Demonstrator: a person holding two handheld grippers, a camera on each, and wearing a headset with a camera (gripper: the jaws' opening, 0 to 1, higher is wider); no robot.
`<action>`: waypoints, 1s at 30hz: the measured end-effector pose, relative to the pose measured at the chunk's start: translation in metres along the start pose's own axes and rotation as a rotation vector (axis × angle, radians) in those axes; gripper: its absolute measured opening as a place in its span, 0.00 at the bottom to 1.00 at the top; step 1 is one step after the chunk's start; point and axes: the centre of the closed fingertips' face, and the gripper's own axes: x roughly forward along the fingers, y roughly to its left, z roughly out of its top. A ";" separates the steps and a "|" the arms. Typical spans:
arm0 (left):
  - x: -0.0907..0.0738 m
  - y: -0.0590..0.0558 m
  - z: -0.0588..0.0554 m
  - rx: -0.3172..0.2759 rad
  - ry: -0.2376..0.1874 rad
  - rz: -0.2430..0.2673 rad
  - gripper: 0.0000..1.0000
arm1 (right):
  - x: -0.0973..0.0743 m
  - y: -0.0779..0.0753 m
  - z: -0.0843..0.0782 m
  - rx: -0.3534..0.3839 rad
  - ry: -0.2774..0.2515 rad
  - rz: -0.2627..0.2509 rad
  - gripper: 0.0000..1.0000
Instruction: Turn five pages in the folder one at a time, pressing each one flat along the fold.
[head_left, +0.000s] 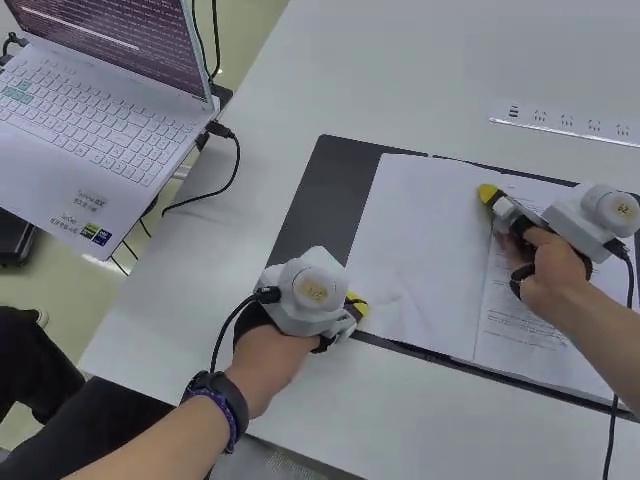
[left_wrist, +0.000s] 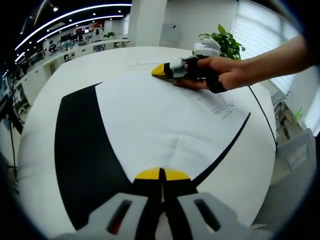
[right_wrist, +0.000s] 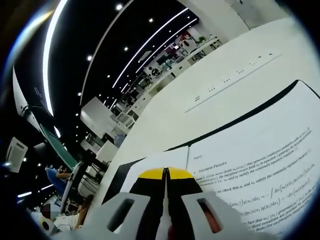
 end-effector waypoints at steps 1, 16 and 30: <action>0.000 0.000 0.000 -0.002 0.000 0.000 0.00 | 0.001 -0.001 0.002 0.005 -0.006 -0.002 0.00; 0.000 0.000 0.000 -0.008 -0.005 0.001 0.00 | 0.014 -0.016 0.016 0.038 -0.055 -0.036 0.00; -0.001 0.001 0.000 -0.017 -0.013 0.003 0.00 | -0.013 -0.002 -0.006 -0.034 -0.018 0.033 0.00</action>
